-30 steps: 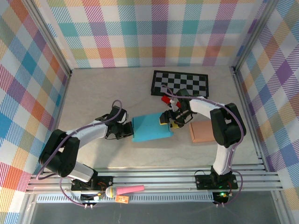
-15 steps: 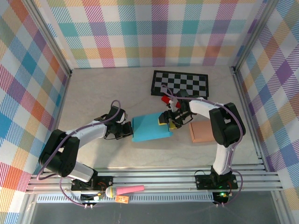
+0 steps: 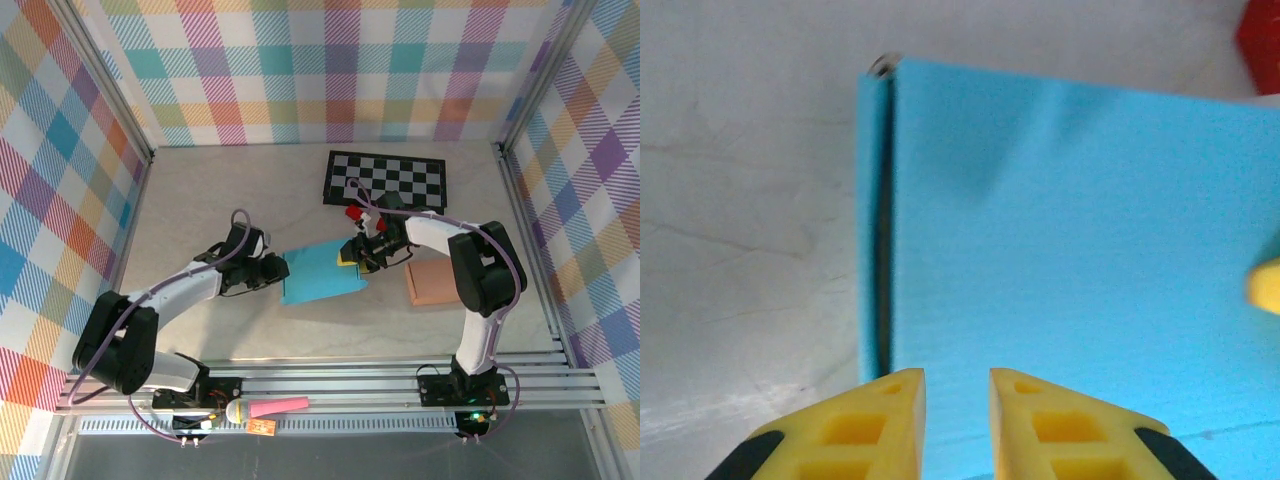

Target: Fold the paper box

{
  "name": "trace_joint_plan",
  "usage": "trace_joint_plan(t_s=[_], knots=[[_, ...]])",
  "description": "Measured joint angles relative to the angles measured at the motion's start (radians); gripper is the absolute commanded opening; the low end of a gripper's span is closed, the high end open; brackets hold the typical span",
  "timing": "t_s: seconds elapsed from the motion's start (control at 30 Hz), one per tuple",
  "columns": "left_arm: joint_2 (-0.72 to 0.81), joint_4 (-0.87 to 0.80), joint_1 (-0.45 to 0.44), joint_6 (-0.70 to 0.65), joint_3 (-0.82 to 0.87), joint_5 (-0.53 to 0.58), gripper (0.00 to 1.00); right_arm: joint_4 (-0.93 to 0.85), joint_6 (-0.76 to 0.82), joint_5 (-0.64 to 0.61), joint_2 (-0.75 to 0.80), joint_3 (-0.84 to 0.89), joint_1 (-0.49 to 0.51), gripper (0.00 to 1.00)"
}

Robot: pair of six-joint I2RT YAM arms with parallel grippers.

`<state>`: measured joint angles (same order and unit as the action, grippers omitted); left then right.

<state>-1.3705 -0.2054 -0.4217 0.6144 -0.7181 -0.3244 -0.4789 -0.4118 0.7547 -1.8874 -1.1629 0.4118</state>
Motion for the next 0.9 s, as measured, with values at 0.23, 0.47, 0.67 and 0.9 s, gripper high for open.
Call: trace_joint_plan(t_s=[0.23, 0.47, 0.67, 0.9], knots=[[-0.016, -0.066, 0.001, 0.0, -0.035, 0.031, 0.38, 0.009, -0.026, 0.006, 0.014, 0.014, 0.0, 0.41], [-0.065, -0.056, 0.009, -0.001, -0.035, 0.026, 0.41, 0.016, -0.03, 0.007, 0.015, 0.024, 0.0, 0.42], [-0.172, 0.005, 0.012, 0.0, -0.035, -0.013, 0.41, 0.019, -0.031, 0.011, 0.015, 0.036, 0.0, 0.42], [-0.174, 0.07, -0.003, 0.034, -0.036, -0.026, 0.37, 0.033, -0.049, 0.014, 0.021, 0.047, -0.003, 0.43]])
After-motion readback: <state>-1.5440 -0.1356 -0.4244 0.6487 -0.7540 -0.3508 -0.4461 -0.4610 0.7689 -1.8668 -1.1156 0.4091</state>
